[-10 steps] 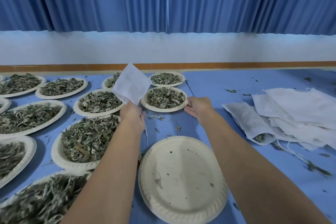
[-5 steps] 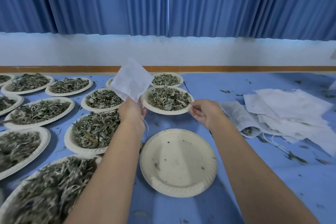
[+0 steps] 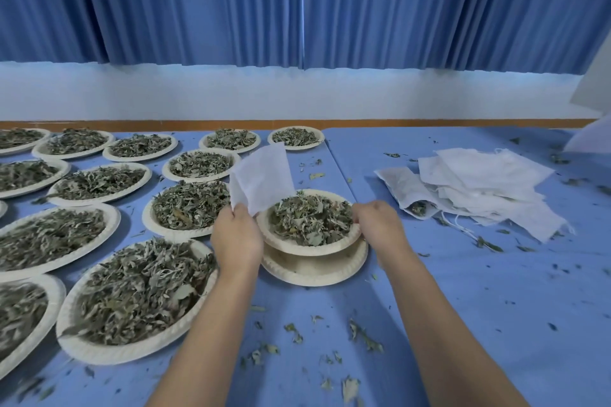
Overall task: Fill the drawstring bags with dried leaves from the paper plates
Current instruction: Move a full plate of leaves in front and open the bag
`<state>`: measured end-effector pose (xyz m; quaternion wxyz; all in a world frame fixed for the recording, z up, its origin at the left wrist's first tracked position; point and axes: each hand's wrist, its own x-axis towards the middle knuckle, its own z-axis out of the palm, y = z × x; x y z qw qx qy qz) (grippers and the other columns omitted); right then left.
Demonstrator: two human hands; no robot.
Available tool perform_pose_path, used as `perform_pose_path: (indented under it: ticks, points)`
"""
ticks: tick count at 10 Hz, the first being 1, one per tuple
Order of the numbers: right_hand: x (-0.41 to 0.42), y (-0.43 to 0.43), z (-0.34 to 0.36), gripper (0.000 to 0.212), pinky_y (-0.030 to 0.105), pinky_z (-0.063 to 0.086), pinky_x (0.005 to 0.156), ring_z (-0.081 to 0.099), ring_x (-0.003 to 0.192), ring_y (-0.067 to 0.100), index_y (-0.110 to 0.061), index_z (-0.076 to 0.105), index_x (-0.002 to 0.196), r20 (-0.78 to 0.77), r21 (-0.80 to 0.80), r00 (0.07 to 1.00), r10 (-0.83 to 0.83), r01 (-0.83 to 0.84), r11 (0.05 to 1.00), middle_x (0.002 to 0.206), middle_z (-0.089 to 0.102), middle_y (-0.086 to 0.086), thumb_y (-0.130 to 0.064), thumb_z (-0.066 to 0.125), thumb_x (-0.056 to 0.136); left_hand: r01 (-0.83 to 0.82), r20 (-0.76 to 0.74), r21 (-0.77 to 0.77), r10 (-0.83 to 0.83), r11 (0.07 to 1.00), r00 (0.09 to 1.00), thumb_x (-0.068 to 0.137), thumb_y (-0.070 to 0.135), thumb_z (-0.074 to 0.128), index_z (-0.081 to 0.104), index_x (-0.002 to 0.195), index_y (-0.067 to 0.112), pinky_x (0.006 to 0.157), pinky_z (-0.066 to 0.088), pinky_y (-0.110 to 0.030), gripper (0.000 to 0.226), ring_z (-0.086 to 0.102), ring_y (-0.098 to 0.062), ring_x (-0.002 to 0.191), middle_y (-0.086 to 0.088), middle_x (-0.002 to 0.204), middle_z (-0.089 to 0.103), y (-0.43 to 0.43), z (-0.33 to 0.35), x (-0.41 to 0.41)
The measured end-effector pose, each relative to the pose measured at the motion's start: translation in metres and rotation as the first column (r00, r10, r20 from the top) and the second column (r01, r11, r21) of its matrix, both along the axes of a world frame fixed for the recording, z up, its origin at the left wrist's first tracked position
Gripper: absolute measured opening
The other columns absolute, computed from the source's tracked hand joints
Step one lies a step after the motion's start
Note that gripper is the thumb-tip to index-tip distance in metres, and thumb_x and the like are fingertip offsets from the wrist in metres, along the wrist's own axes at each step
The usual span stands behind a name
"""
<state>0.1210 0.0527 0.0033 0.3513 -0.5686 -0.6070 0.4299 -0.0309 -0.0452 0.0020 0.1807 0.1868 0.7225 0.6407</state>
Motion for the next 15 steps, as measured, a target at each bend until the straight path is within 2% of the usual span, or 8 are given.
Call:
perform_pose_path:
  ticks: [3,4,7,9,11,12,14,15]
  points:
    - [-0.007,-0.001,-0.015,0.031,0.029,0.042,0.073,0.046,0.088,0.024,-0.021,0.035,0.065,0.049,0.088,0.995,-0.085,0.081,0.993,0.087,0.05,0.009,-0.016,0.036,0.096,-0.057,0.161,0.048,0.049,0.997,0.986,0.101,0.019,0.034,0.056,0.114,-0.001,0.096,0.043,-0.044,0.032,0.054,-0.033,0.107,-0.017,0.119,0.059,0.005,-0.011,0.006]
    - [-0.022,-0.003,-0.02,0.035,0.023,0.027,0.048,0.035,0.072,0.02,-0.017,0.029,0.062,-0.056,0.035,0.993,-0.105,0.107,0.994,0.066,0.032,0.001,-0.003,0.035,0.094,-0.118,0.319,0.15,0.065,0.982,0.945,0.102,0.02,0.033,0.053,0.118,0.008,0.094,0.042,-0.037,0.028,0.052,-0.027,0.106,-0.008,0.116,0.057,0.011,-0.012,0.013]
    - [-0.046,0.029,-0.014,0.025,0.02,0.036,0.055,0.042,0.057,0.008,-0.017,0.049,0.074,-0.334,-0.056,0.931,-0.15,0.139,0.989,0.069,0.046,-0.003,-0.012,0.041,0.097,-0.124,0.342,0.216,0.044,0.969,0.939,0.102,0.019,0.036,0.054,0.105,0.011,0.078,0.037,-0.031,0.019,0.053,-0.021,0.093,-0.004,0.105,0.057,0.052,-0.008,-0.009]
    - [-0.044,0.041,-0.02,0.032,0.01,0.034,0.044,0.038,0.055,0.003,-0.019,0.045,0.067,-0.152,0.007,0.978,-0.141,0.144,0.99,0.065,0.043,-0.007,-0.016,0.038,0.098,-0.159,0.3,0.186,0.098,0.97,0.949,0.101,0.017,0.035,0.052,0.098,0.008,0.075,0.036,-0.033,0.02,0.052,-0.021,0.082,-0.006,0.1,0.056,0.058,-0.014,-0.016]
    - [-0.038,0.032,-0.014,0.027,0.028,0.026,0.074,0.049,0.111,0.036,0.007,0.053,0.091,0.041,0.097,0.988,-0.151,0.147,0.984,0.114,0.054,0.026,-0.008,0.032,0.098,-0.128,0.153,0.193,0.099,0.973,0.983,0.101,0.018,0.037,0.051,0.08,0.012,0.062,0.032,-0.032,0.026,0.047,-0.012,0.068,0.0,0.08,0.054,0.046,-0.018,-0.005]
    - [-0.041,0.025,-0.014,0.035,0.027,0.032,0.08,0.05,0.114,0.028,0.0,0.052,0.124,-0.017,0.212,0.99,-0.141,0.141,0.967,0.129,0.051,0.017,-0.017,0.038,0.097,-0.125,-0.009,0.224,0.131,0.966,0.991,0.101,0.021,0.039,0.044,0.066,0.015,0.062,0.029,-0.033,0.036,0.041,-0.019,0.065,-0.002,0.07,0.047,0.042,-0.015,-0.008]
    - [-0.062,-0.012,0.015,0.043,0.016,0.049,0.073,0.059,0.087,-0.003,-0.039,0.047,0.121,-0.279,0.524,0.888,0.365,-0.178,0.833,0.115,0.053,-0.014,-0.031,0.067,0.084,-0.099,-0.309,0.234,0.171,0.967,0.936,0.1,0.018,0.039,0.052,0.136,0.016,0.064,0.044,-0.025,0.038,0.056,-0.021,0.07,-0.008,0.085,0.066,0.039,-0.008,-0.021]
    - [-0.077,-0.016,0.02,0.061,0.017,0.053,0.078,0.059,0.094,-0.003,-0.054,0.041,0.127,-0.17,0.533,0.821,0.544,-0.388,0.752,0.123,0.048,-0.016,-0.03,0.072,0.08,-0.084,-0.485,0.178,0.161,0.98,0.859,0.098,0.011,0.044,0.055,0.132,0.009,0.079,0.041,-0.033,0.036,0.06,-0.031,0.086,-0.019,0.099,0.065,0.039,-0.009,-0.017]
